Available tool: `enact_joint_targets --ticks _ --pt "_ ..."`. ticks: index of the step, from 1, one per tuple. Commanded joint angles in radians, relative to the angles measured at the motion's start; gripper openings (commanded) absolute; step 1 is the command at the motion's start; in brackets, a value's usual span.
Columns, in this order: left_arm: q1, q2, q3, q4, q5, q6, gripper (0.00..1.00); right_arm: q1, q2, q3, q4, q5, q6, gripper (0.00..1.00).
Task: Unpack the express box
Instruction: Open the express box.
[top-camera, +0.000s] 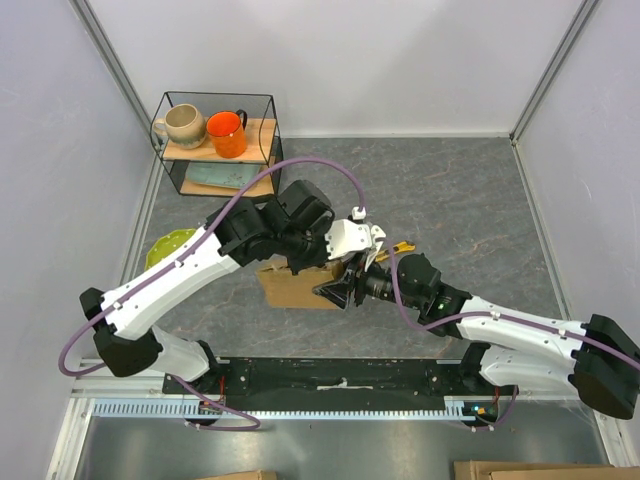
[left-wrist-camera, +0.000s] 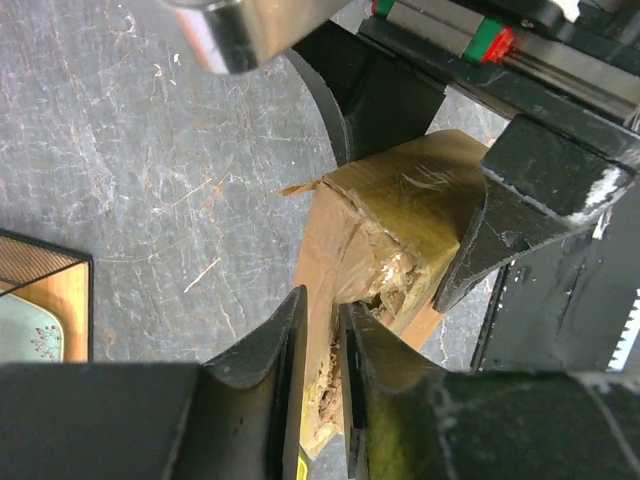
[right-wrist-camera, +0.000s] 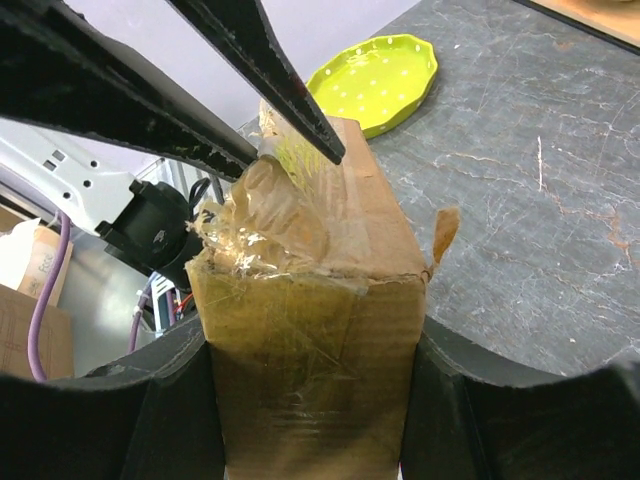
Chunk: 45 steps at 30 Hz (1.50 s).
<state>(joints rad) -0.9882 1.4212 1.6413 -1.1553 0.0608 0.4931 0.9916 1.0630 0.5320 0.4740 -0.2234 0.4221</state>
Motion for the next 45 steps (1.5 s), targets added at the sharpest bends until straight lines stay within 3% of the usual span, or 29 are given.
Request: enact_joint_targets --ticks 1,16,19,20,22,30,35,40,42,45 --pt "0.049 0.018 0.037 0.233 -0.004 -0.045 0.24 0.09 -0.07 0.106 0.192 -0.165 -0.048 0.0" --pt "0.22 0.013 0.071 0.175 0.128 -0.025 0.21 0.191 -0.133 0.128 0.091 -0.09 -0.103 0.0" --pt "0.22 0.015 0.075 0.112 0.214 0.007 0.35 0.193 -0.147 0.138 0.04 -0.07 -0.128 0.0" --pt "0.22 0.013 0.069 0.073 0.255 0.013 0.45 0.193 -0.158 0.143 0.022 -0.064 -0.138 0.0" --pt "0.22 0.001 0.043 0.034 0.284 0.033 0.99 0.193 -0.169 0.163 -0.033 -0.034 -0.175 0.0" --pt "0.22 -0.018 -0.051 -0.139 0.349 0.108 0.99 0.193 -0.212 0.217 -0.152 0.045 -0.259 0.0" --pt "0.218 -0.039 -0.09 -0.181 0.285 0.137 0.99 0.191 -0.225 0.232 -0.212 0.113 -0.296 0.0" --pt "0.224 -0.091 -0.155 -0.202 0.231 0.182 0.88 0.174 -0.244 0.233 -0.264 0.186 -0.342 0.0" --pt "0.227 -0.103 -0.147 -0.196 0.221 0.171 0.99 0.162 -0.235 0.235 -0.275 0.196 -0.356 0.0" --pt "0.224 -0.107 -0.112 -0.214 0.267 0.16 1.0 0.131 -0.212 0.241 -0.278 0.177 -0.353 0.0"
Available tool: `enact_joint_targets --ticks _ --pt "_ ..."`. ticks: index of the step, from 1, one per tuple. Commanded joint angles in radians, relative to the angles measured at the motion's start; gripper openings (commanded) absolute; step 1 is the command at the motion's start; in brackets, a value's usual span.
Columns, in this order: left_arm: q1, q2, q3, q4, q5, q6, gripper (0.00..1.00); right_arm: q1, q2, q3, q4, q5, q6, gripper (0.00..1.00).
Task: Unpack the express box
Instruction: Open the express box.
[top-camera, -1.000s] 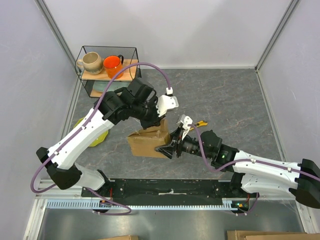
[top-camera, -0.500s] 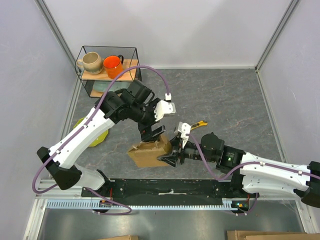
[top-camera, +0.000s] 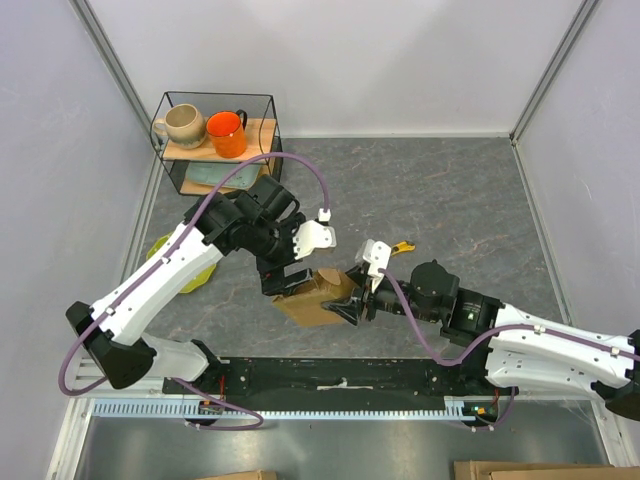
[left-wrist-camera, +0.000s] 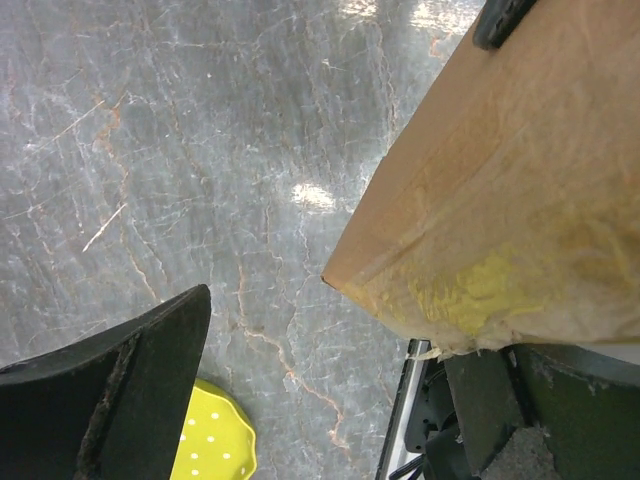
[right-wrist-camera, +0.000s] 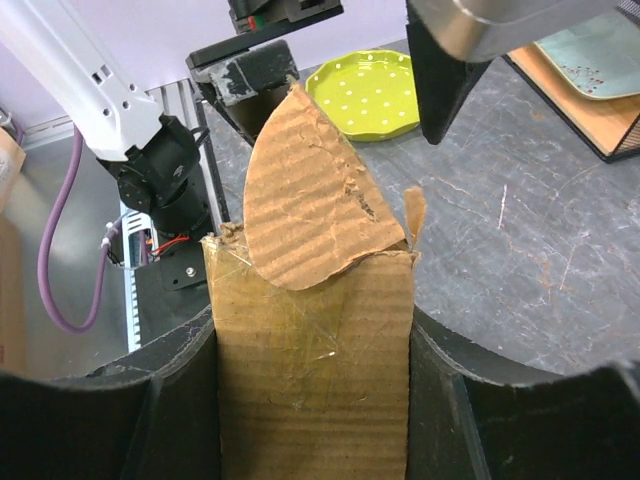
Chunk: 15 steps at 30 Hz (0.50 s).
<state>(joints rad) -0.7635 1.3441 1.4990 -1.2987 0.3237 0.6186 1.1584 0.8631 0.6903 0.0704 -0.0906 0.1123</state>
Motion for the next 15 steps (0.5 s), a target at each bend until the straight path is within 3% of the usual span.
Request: enact_joint_targets --ticks 1,15 --pt "0.001 -0.026 0.033 -0.071 0.015 0.026 0.99 -0.048 0.0 0.087 0.129 0.035 -0.04 0.0" --pt "0.001 -0.079 -0.12 0.119 -0.071 -0.025 0.99 -0.098 -0.026 0.083 0.195 0.023 0.027 0.0"
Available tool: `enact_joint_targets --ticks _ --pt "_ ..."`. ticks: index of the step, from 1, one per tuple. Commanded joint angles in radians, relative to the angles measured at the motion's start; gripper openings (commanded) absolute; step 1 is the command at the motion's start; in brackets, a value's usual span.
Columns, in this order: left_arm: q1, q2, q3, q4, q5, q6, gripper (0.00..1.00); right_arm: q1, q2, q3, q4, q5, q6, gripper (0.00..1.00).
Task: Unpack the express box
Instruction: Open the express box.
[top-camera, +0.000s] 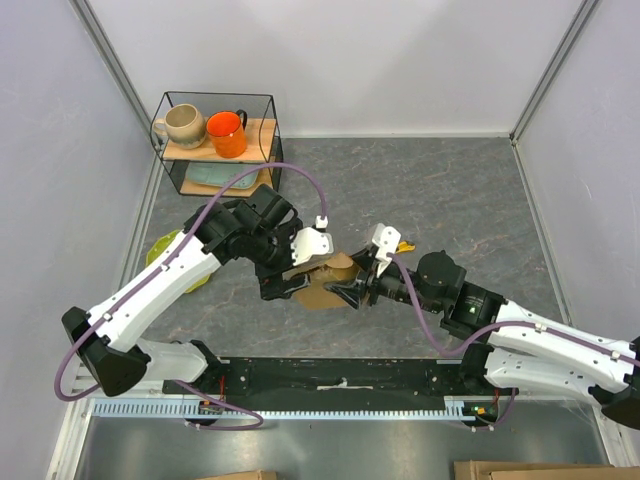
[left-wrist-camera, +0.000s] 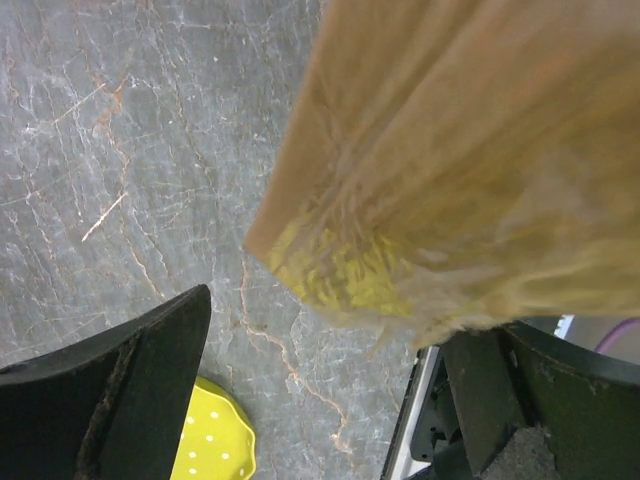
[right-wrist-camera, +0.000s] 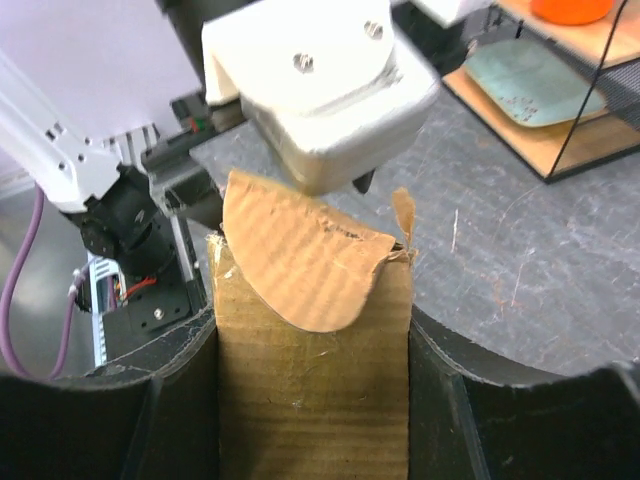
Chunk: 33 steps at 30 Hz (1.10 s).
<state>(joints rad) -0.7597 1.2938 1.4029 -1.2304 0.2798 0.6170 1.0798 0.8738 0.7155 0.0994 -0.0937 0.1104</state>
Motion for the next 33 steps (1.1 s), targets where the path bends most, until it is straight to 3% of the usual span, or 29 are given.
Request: enact_joint_targets --ticks 1,4,5,6,8,9,10,19,33 --pt "-0.003 -0.028 -0.015 0.054 -0.025 -0.019 0.97 -0.018 -0.029 0.061 0.166 0.017 0.038 0.0" --pt "-0.001 -0.016 0.027 0.063 -0.016 -0.003 0.83 -0.018 -0.012 0.067 0.166 -0.023 0.054 0.0" --pt "-0.001 -0.01 0.04 0.072 -0.022 -0.006 0.67 -0.02 -0.01 0.065 0.171 -0.034 0.061 0.0" --pt "-0.001 -0.005 0.054 0.081 -0.031 -0.014 0.66 -0.018 -0.009 0.067 0.171 -0.047 0.063 0.0" --pt "-0.001 -0.005 0.096 0.104 -0.068 -0.017 0.76 -0.02 -0.002 0.07 0.158 -0.064 0.064 0.0" --pt "-0.001 -0.011 0.109 0.108 -0.076 -0.005 0.97 -0.018 0.001 0.074 0.139 -0.067 0.063 0.0" --pt "-0.003 -0.022 0.135 0.105 -0.091 0.0 0.99 -0.018 -0.001 0.078 0.128 -0.067 0.061 0.0" --pt "-0.001 -0.091 0.16 0.026 -0.117 0.066 0.99 -0.02 -0.01 0.061 0.103 -0.089 0.06 0.0" --pt "0.023 -0.114 0.119 0.062 -0.152 0.109 0.99 -0.018 -0.013 0.058 0.091 -0.153 0.077 0.0"
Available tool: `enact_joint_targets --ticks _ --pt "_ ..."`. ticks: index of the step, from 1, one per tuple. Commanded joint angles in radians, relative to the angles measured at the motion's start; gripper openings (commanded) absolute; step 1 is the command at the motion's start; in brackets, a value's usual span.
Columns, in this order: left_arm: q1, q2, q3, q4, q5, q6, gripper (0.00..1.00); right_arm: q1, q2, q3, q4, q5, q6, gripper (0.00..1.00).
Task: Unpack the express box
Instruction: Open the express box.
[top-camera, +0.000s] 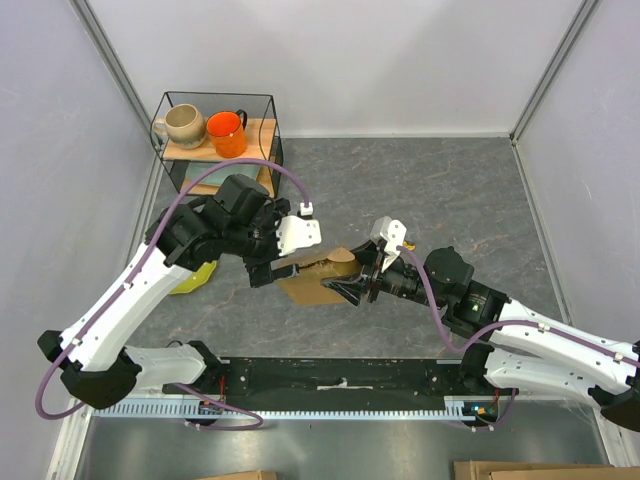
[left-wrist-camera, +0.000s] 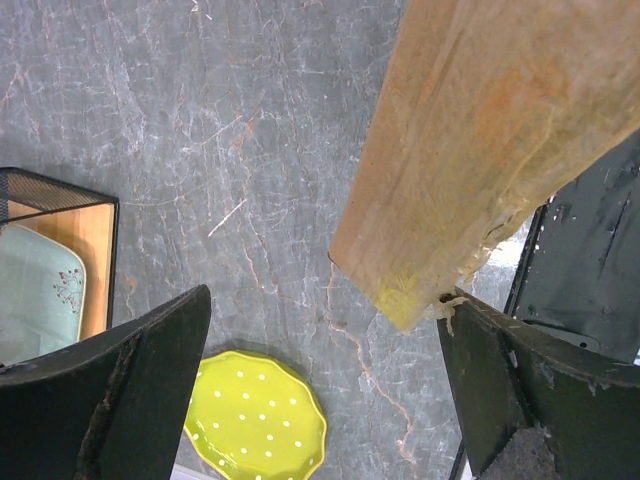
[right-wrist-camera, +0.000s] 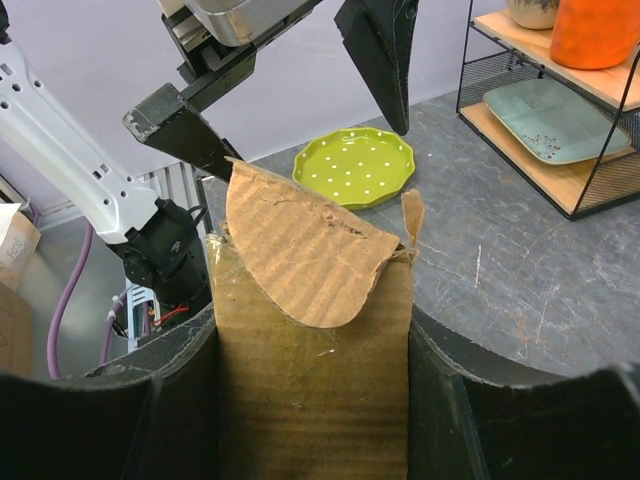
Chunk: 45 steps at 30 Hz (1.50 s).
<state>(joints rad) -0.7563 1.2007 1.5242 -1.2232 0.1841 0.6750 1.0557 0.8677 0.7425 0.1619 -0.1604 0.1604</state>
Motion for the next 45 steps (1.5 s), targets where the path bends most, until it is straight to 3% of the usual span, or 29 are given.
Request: enact_joint_targets --ticks 1,14,22,29,38,40,42,43,44,45 --pt "0.029 -0.024 -0.002 0.063 -0.061 0.052 0.99 0.004 -0.007 0.031 0.028 -0.093 0.028 0.0" --pt "0.089 -0.02 -0.013 0.154 -0.097 0.064 0.98 0.004 0.008 0.021 0.045 -0.18 0.062 0.0" --pt "0.089 0.008 -0.027 0.152 0.023 -0.037 0.95 0.004 0.004 0.021 0.103 -0.176 0.096 0.0" --pt "0.083 0.049 -0.065 0.192 0.094 -0.132 0.99 0.004 0.022 0.031 0.189 -0.154 0.151 0.0" --pt "0.08 0.027 -0.122 0.241 -0.024 -0.095 0.99 0.004 0.028 0.032 0.243 -0.154 0.183 0.0" --pt "0.08 0.017 -0.137 0.246 -0.049 -0.065 0.92 0.004 0.007 0.029 0.238 -0.142 0.183 0.0" --pt "0.081 -0.004 -0.17 0.26 -0.084 -0.042 0.78 0.004 -0.007 0.028 0.231 -0.134 0.182 0.0" --pt "0.083 -0.012 -0.179 0.267 -0.097 -0.025 0.67 0.004 -0.016 0.032 0.214 -0.133 0.177 0.0" --pt "0.084 -0.026 -0.193 0.274 -0.129 -0.019 0.43 0.004 -0.024 0.032 0.208 -0.13 0.174 0.0" --pt "0.087 -0.03 -0.196 0.286 -0.147 -0.015 0.33 0.006 -0.027 0.032 0.202 -0.128 0.172 0.0"
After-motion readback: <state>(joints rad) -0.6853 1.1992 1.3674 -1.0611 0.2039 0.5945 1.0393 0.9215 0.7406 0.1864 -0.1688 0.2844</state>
